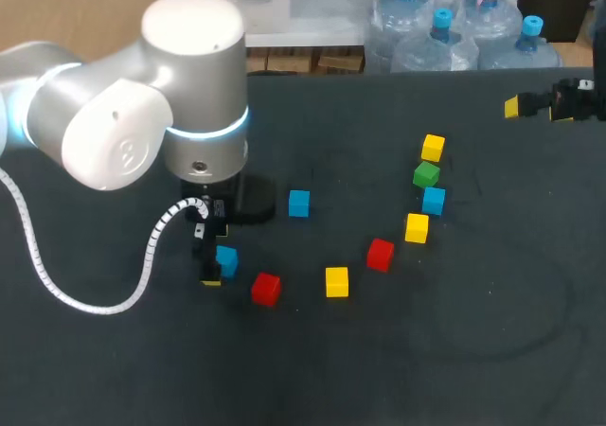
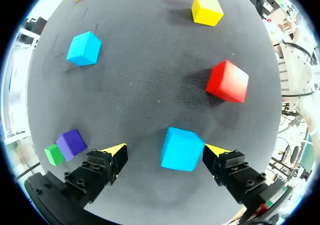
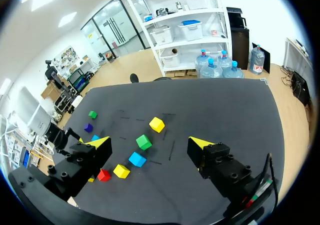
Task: Place the blue cubes, place green cubes on the blue cubes, place the yellow cubes on the green cubes, then place the red cubes on the yellow cubes, and place purple cube on the red cubes.
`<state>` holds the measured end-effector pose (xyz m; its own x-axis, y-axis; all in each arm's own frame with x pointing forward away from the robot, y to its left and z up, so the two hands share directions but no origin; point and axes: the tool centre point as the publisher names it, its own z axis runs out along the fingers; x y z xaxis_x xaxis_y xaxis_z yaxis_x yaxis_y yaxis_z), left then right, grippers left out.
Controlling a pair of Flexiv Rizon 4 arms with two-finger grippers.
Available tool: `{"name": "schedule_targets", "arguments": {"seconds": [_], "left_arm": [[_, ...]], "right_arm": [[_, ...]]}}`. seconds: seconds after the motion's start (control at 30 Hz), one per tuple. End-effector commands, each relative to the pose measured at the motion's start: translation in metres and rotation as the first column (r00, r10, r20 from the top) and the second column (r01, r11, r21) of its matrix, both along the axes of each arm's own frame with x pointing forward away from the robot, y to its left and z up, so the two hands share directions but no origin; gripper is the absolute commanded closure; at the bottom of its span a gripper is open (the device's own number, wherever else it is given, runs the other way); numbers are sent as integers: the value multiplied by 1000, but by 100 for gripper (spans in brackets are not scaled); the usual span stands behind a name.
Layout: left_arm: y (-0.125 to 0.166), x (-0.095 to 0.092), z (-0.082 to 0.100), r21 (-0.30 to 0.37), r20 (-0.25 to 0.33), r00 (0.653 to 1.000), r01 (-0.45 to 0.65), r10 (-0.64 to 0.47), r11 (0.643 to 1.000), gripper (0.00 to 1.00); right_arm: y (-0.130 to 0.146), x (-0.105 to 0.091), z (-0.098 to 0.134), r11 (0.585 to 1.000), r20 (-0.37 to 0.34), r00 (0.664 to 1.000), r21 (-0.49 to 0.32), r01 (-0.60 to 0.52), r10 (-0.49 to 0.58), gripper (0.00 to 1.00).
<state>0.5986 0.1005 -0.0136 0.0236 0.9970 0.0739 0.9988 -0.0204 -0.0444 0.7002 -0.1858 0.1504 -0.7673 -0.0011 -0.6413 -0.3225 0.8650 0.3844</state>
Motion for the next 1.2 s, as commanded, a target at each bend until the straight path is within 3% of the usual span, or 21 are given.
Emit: {"name": "schedule_targets", "arguments": {"seconds": [0.03, 0.07, 0.13, 0.33, 0.5, 0.67, 0.8, 0.87, 0.97, 1.03, 1.2], "left_arm": [[1, 0, 0, 0, 5, 1000, -1, 1, 1000, 31], [1, 0, 0, 0, 4, 1000, -2, 2, 1000, 60], [2, 0, -3, -7, -1, 1000, -3, 3, 1000, 100], [1, -2, -5, -4, -5, 1000, -9, 9, 1000, 100], [-7, 0, 10, 33, 16, 998, -55, 54, 998, 100], [-26, 9, 28, 13, 62, 987, -151, 150, 989, 100], [-47, 13, 36, 3, 98, 990, -101, 100, 995, 100], [-51, 15, 37, 17, 82, 991, -108, 106, 994, 100], [-60, 22, 33, 57, 48, 989, -145, 142, 988, 100], [-68, 29, 32, 71, 55, 986, -161, 157, 984, 100], [-90, 53, 37, 44, 87, 970, -232, 227, 972, 100]], "right_arm": [[1, 0, 0, 1000, 1, 1000, -2, 3, -3, 0], [1, 0, 0, 1000, 1, 1000, -2, 3, -3, 0], [1, 0, 0, 1000, 1, 1000, -2, 3, -3, 0], [1, 0, 0, 1000, 1, 1000, -2, 3, -3, 0], [1, 0, 0, 1000, 1, 1000, -2, 3, -3, 0], [1, 0, 0, 1000, 1, 1000, -2, 3, -3, 0], [1, 0, 0, 1000, 1, 1000, -2, 3, -3, 0], [1, 0, 0, 1000, 1, 1000, -2, 3, -3, 0], [1, 0, 0, 1000, 1, 1000, -2, 3, -3, 0], [1, 0, 0, 1000, 1, 1000, -2, 3, -3, 0], [1, 0, 0, 1000, 1, 1000, -2, 3, -3, 0]]}}
